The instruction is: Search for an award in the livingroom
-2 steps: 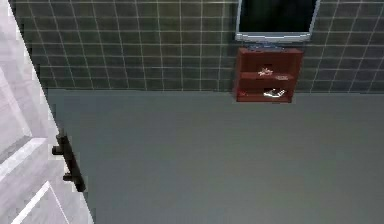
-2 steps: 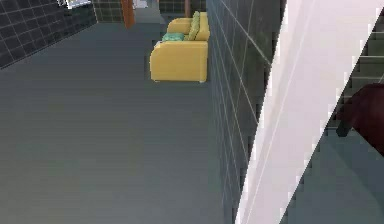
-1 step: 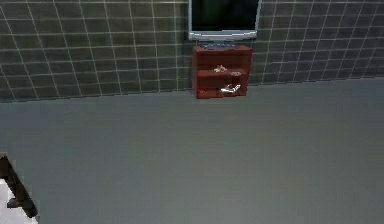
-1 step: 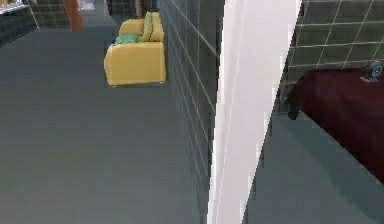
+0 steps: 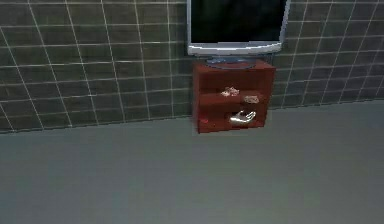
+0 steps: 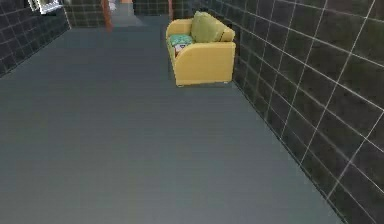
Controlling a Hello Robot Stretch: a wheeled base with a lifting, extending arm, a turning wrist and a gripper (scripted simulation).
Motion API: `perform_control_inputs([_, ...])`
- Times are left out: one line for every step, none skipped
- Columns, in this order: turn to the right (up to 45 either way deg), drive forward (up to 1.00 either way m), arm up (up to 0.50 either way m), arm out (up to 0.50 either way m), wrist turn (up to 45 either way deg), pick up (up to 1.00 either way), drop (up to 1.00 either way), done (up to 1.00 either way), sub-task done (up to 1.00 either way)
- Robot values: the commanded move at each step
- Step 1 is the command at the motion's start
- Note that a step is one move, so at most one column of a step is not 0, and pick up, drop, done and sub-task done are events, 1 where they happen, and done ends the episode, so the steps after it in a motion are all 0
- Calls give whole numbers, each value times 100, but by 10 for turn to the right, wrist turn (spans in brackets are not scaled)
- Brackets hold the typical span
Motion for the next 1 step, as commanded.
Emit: perform_control_inputs([0, 100, 0, 0, 0, 0, 0, 0, 0])
